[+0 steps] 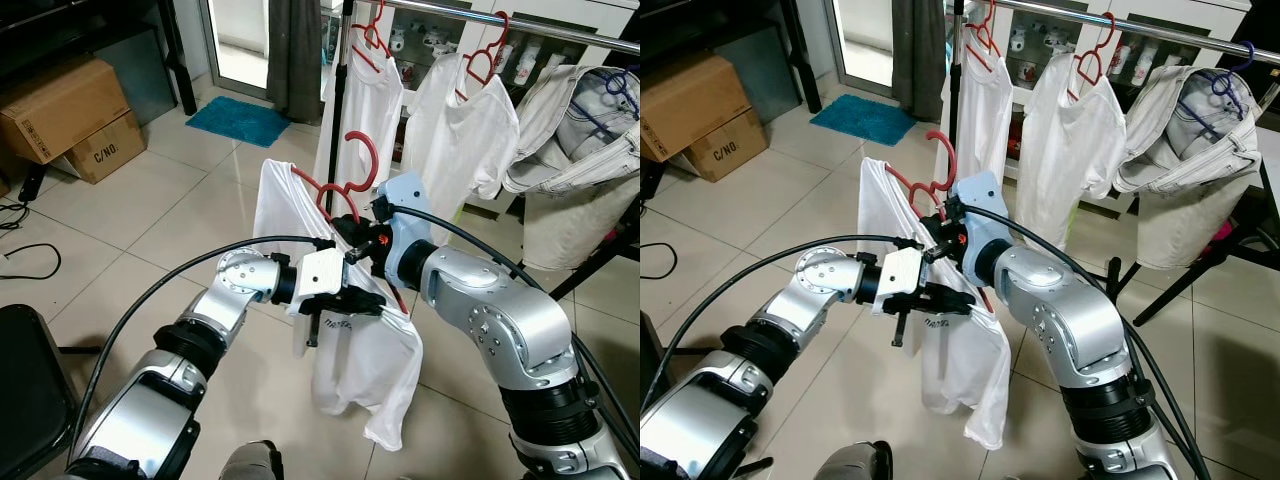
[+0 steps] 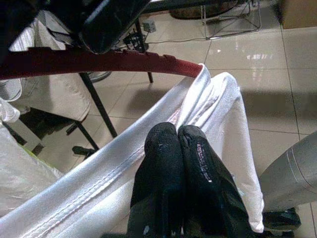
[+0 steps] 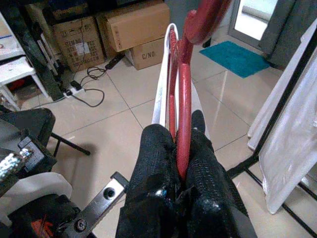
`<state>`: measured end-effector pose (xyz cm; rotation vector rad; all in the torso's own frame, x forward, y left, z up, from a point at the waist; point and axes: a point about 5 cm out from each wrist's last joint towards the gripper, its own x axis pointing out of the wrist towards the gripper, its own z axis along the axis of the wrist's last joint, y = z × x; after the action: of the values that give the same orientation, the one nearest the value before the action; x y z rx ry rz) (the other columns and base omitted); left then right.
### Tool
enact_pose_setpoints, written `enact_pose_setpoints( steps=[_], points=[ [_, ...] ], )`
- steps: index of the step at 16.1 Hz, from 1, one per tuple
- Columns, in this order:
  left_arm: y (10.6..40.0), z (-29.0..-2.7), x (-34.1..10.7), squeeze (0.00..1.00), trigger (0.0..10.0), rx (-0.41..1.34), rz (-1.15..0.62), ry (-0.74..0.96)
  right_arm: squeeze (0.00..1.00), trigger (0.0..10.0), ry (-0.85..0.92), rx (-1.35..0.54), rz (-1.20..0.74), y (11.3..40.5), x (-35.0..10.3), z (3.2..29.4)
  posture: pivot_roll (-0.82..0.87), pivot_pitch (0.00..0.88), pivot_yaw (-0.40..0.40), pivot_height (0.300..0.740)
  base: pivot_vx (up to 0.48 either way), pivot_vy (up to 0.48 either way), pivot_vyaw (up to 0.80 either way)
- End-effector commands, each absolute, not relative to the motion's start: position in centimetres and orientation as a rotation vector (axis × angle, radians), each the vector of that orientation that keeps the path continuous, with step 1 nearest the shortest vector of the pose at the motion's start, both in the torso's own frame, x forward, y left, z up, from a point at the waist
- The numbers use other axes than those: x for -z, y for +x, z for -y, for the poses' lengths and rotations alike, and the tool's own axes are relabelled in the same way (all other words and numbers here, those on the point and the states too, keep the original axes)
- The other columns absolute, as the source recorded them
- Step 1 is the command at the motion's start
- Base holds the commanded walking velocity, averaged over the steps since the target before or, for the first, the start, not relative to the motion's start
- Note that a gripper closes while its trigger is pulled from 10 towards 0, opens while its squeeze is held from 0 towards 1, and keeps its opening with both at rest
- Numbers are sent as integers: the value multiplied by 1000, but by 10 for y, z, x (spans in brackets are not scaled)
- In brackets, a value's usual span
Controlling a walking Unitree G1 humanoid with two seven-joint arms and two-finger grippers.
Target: Hang hanger
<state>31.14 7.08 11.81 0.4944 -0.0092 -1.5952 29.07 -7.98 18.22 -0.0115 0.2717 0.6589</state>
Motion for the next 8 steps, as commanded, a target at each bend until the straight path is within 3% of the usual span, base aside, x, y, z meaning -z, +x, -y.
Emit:
enact_pose_setpoints(
  steps=[1, 8],
  points=[
    [311, -72, -120, 0, 0, 1590, 29, 499, 0, 10000, -15, -652, -252, 291, -187, 81, 16, 54, 18, 740, 0, 0, 0],
    [300, -58, -140, 0, 0, 1609, 180, 397, 0, 10000, -37, -598, -310, 294, -171, 87, 22, 51, 13, 740, 0, 0, 0]
  ],
)
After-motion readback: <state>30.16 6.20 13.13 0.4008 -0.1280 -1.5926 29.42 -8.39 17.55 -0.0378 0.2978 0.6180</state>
